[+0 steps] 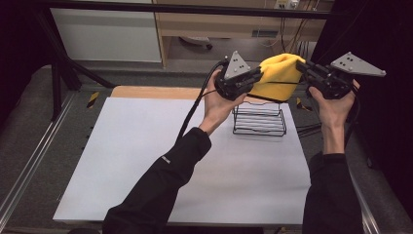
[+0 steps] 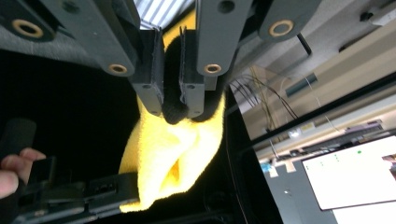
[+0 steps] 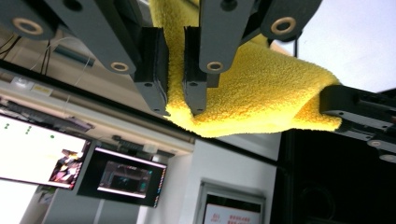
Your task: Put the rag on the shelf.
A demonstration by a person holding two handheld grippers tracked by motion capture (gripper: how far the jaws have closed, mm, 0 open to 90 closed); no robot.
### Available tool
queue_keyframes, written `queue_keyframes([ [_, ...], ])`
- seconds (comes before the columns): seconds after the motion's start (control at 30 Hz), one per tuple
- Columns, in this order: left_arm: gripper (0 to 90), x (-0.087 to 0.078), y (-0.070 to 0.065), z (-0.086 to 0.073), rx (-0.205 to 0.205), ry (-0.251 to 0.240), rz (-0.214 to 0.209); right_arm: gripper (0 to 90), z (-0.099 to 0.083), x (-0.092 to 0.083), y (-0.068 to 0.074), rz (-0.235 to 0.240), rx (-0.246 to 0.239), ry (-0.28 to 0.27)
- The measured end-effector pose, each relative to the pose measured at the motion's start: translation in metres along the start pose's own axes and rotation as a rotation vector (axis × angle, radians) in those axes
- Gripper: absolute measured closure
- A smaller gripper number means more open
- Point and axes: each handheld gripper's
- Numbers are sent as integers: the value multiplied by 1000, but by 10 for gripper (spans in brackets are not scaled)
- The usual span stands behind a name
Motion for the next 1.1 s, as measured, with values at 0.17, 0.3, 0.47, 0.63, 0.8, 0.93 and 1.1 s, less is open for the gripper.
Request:
queue_keyframes([
  [0.17,811,-1,-8,-13,8,67,-18,819,-15,-10,8,32,11,43],
  [0.3,808,2,-14,-22,18,120,-23,819,-23,-15,13,63,33,90],
  [0.47,795,1,-11,-27,-24,147,-27,820,-31,-18,15,88,29,133],
  [0.63,698,-14,-1,-14,-106,144,-23,816,-43,-18,14,112,31,145],
  [0.8,664,-26,10,3,-139,90,16,810,-51,-18,16,121,23,150],
  [0.93,767,-15,11,11,-141,133,5,799,-55,-17,17,131,10,161],
  [1.1,881,9,0,0,-142,267,-82,768,-55,-20,15,134,19,170],
])
Point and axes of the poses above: each handheld gripper's, and its own axes: x roughly forward along the jaws, z roughly out of its top, y roughly to its left, and after that the axes turned 1 degree about z, right-handed
